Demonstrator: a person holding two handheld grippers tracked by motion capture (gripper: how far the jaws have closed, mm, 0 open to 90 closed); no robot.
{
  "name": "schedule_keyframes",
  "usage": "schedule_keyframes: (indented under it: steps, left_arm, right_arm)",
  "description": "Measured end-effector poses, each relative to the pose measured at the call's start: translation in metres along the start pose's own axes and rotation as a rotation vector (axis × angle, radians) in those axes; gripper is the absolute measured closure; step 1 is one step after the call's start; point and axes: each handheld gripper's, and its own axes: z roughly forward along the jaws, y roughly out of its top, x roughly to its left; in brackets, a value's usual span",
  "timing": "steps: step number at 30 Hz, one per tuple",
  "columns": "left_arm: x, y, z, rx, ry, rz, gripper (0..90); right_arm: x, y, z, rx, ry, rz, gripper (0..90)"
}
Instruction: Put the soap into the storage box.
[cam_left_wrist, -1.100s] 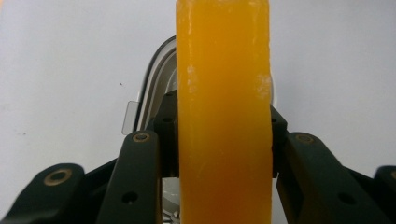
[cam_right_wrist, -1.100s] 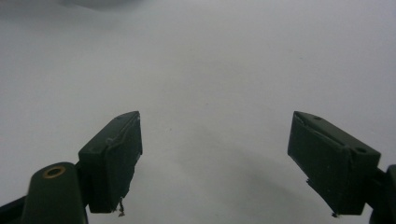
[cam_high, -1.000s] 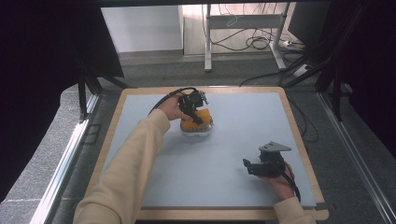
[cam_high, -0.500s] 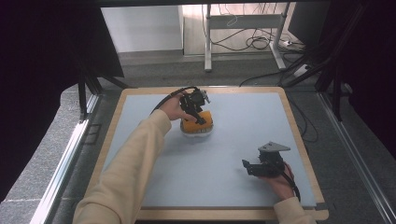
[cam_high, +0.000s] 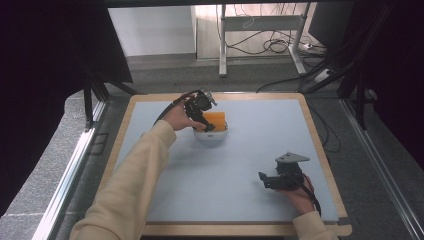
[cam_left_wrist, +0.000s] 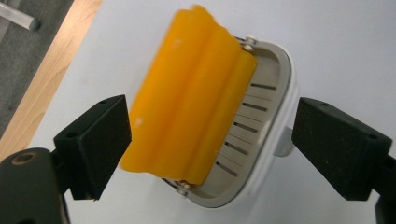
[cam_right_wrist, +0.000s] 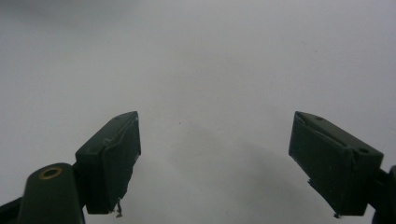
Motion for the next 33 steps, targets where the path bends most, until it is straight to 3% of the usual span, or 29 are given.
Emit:
schedule_keyframes:
  steps: [10,15,25,33]
  left_arm:
    - [-0.017,-0.026,-0.024,-0.053,0.012,-0.027,11.9]
    - [-0.029,-0.045,-0.034,-0.039,0.034,-0.089,12.8]
    - [-0.053,-0.098,-0.057,-0.098,0.015,-0.243,15.2]
    - [-0.078,-0.137,-0.060,-0.108,0.017,-0.255,15.5]
  right_arm:
    - [0.003,0.001,0.002,0.004,0.007,-0.008,16.8]
    - [0.006,0.002,0.001,-0.013,0.017,-0.010,16.8]
    - [0.009,0.004,-0.001,-0.031,0.020,-0.023,16.8]
    - [0.013,0.004,0.000,-0.029,0.039,-0.019,16.7]
